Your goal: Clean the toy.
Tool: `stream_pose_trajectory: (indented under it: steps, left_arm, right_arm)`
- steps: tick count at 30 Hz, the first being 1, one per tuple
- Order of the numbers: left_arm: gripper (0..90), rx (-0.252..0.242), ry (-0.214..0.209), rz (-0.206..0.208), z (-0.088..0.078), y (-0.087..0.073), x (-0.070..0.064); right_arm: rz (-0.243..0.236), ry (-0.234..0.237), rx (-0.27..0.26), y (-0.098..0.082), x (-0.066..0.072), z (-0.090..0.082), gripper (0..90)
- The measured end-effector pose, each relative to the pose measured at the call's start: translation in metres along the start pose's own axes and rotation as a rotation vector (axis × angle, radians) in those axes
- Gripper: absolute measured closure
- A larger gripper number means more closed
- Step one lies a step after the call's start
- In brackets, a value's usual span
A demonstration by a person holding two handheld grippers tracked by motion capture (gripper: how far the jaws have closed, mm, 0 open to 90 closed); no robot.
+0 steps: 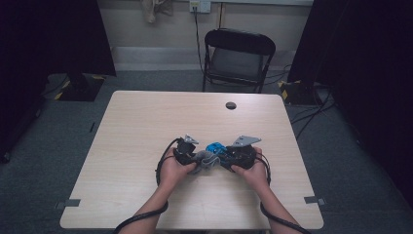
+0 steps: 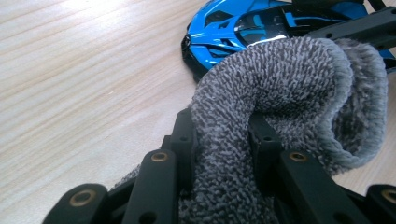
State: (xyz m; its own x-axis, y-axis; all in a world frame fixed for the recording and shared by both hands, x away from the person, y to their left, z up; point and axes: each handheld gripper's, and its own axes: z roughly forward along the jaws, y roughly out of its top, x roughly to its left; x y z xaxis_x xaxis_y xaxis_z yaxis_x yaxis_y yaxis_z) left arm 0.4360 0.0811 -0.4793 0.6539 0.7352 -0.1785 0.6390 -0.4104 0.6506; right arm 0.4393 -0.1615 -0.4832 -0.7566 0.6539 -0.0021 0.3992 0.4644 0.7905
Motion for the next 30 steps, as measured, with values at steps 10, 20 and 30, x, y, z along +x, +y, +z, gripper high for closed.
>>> stream_pose_trajectory:
  steps: [10, 20, 30]
  left_arm:
    - [68.9, -0.004, 0.028, -0.021, -0.002, -0.001, 0.006]
    - [69.1, -0.013, 0.087, -0.060, -0.007, -0.002, 0.022]
    - [68.8, -0.030, 0.120, -0.088, -0.019, -0.009, 0.032]
  right_arm:
    - [0.003, -0.001, -0.004, 0.000, 0.000, 0.000, 50.0]
    - [0.001, -0.001, -0.005, -0.001, 0.000, 0.000, 50.0]
    - [0.008, 0.002, -0.012, -0.002, 0.000, 0.000, 50.0]
